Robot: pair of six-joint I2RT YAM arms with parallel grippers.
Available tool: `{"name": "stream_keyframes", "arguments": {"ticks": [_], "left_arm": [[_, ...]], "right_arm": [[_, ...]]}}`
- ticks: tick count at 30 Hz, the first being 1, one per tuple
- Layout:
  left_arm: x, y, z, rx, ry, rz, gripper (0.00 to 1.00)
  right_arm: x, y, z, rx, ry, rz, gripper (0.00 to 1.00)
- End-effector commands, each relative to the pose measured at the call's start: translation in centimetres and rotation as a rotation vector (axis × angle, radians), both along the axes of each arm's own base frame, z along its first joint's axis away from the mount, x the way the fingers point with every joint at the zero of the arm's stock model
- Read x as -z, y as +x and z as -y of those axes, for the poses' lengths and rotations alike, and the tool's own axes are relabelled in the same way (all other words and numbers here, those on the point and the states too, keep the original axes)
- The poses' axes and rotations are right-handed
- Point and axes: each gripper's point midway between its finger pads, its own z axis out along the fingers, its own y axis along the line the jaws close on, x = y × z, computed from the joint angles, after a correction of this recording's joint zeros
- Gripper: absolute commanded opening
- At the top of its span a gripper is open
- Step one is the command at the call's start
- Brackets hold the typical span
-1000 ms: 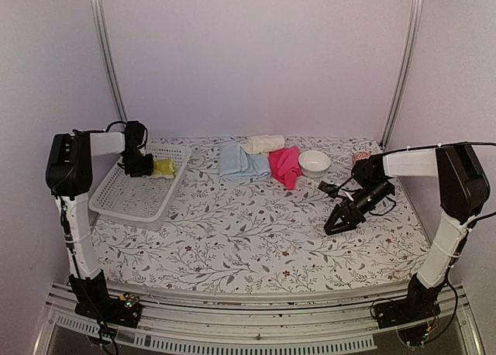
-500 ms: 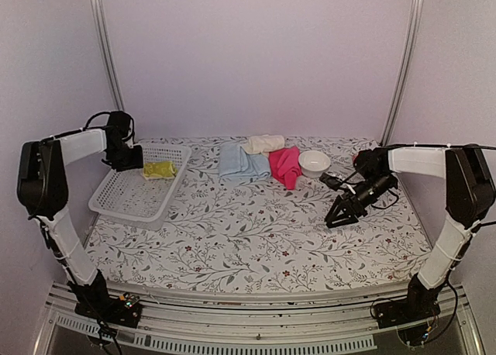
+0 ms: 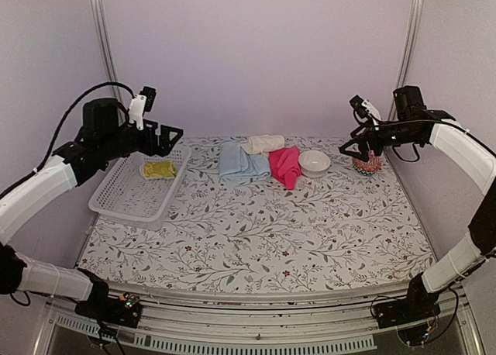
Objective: Roll the towels
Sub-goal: Pick up the towel from the corner of the board.
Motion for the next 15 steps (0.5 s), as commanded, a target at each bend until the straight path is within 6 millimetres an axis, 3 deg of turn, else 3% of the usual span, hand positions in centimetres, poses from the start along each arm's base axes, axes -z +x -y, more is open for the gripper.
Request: {"name": "stream_keyframes", "arguments": {"ticks": [1,5,7,10,12,15], "left_arm": [[-3.0,-2.6,4.4,0.12,0.031,0.205,0.99],[-3.4,-4.0,7.1,0.145,0.086,0.241,0.99],[-3.5,-3.2,6.3,0.047,0.127,0.269,0.99],[-1.9,-1.1,3.1,-0.199,0.094,0.236,0.98],[0.1,-1.2,3.9,-0.159,0.102,0.195,0.98],[1.5,-1.9,4.8,-0.075,0.086,0.178,0.98]], "right_arm": [[-2.4,2.3,-1.7,0.0,0.084,0.014,0.99],[-1.1,4.7,-4.1,0.012,-0.003,0.002,0.96],[0.0,5.8,-5.4,0.013,-0.065,0.014,0.9],[1.6,7.6,-7.4,0.02,-0.145,0.03,0.8],[4.1,8.6,-8.7,0.009,-0.198,0.003,0.7],[7.2,9.5,-10.2,0.007,-0.293,0.004,0.62]]}}
